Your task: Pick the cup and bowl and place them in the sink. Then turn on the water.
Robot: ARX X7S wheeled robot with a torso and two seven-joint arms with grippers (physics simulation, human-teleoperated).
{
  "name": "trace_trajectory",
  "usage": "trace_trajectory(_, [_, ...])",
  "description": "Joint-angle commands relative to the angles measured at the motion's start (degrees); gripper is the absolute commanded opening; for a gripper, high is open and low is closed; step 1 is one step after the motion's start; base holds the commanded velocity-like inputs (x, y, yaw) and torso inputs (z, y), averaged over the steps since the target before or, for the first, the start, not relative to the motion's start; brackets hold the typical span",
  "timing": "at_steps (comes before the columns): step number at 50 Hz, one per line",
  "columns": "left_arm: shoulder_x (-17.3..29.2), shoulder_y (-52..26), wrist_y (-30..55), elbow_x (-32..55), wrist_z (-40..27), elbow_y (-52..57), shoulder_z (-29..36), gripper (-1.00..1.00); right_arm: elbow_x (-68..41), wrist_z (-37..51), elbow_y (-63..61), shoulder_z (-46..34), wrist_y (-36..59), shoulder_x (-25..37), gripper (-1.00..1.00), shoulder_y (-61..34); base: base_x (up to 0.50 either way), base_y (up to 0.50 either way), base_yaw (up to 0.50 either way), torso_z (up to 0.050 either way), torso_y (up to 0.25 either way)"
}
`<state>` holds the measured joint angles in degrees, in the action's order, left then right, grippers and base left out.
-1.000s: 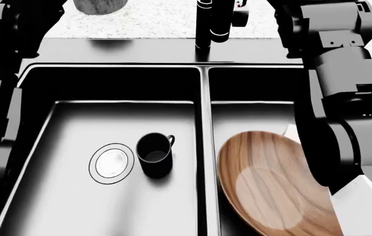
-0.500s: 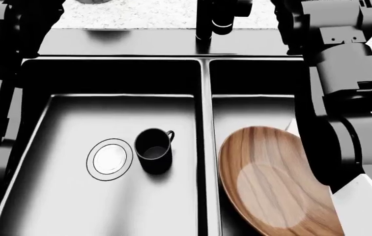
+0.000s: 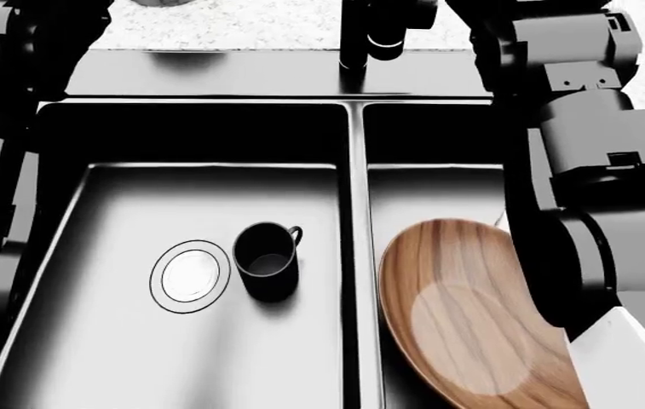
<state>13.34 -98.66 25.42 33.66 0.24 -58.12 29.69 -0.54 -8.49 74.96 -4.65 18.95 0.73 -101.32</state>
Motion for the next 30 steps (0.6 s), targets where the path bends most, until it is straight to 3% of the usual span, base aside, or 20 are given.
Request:
trace_trajectory(1, [0.03,0.02,0.38,0.21,-0.22,0.06,-0.16,1.00,-0.11,1.11,0.03,0.48,0.68,-0.11,1.00,2.48,0.00,0.00,0.00,0.000,0.000])
trace_trajectory(30, [-0.02,-0.04,0.42,-0.02,-0.38,-0.35,0.06,1.00,-0.03,4.38,0.03,6.62,0.78,3.10,1.00,3.34,0.00,0.00,0.00,0.000,0.000])
